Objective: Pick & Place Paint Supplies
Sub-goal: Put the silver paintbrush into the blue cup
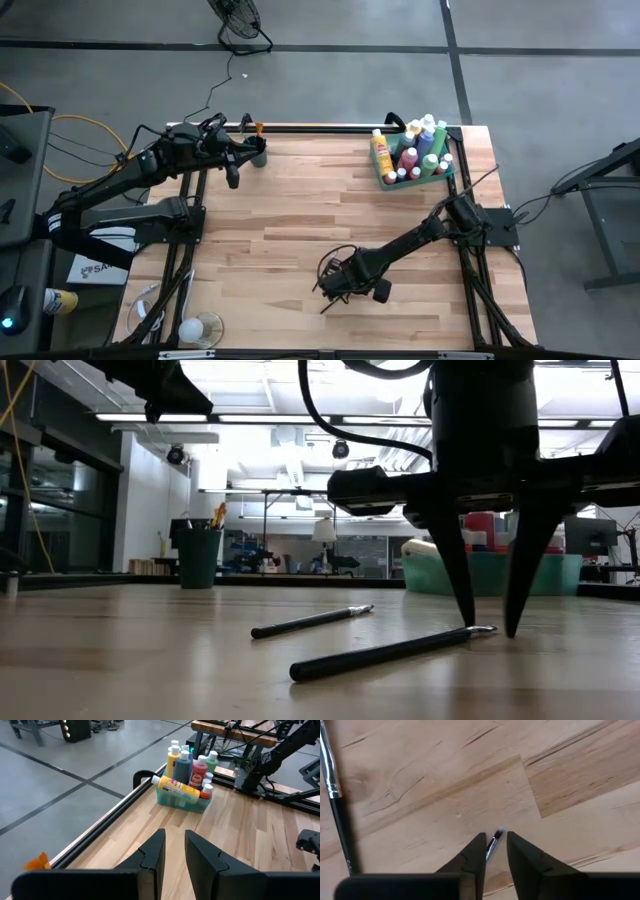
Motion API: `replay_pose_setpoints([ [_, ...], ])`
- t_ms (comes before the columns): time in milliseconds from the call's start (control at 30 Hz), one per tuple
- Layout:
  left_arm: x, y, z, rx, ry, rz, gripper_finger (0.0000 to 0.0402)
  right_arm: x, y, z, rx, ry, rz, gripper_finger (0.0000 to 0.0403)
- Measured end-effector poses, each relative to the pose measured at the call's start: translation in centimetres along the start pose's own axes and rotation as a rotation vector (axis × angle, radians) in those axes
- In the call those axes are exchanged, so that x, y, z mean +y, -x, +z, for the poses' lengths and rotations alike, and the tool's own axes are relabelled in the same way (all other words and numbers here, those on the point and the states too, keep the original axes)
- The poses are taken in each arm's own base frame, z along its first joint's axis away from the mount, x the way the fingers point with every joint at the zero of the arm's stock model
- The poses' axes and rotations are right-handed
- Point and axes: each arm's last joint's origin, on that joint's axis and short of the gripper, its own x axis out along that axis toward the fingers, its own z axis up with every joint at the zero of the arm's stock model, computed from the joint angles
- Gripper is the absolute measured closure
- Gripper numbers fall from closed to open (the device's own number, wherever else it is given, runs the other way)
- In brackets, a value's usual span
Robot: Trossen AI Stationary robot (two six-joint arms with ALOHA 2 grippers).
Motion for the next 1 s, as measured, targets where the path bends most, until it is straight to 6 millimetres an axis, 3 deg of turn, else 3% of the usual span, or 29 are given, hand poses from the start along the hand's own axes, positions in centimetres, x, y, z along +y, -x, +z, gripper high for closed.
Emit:
replay_pose_setpoints([
  [400,0.0,0.0,0.0,0.000,0.000,0.000,0.0332,0.2,0.0,0.1,-0.032,0.050,0.041,0.0395],
  [800,0.0,0.0,-0.1,0.008,0.001,0.001,0.0332,0.5,0.2,0.3,-0.076,0.125,0.106,0.0399],
  [1000,0.0,0.0,-0.1,0.008,0.001,0.001,0.0332,0.9,2.3,0.9,-0.128,0.143,0.204,0.0399],
])
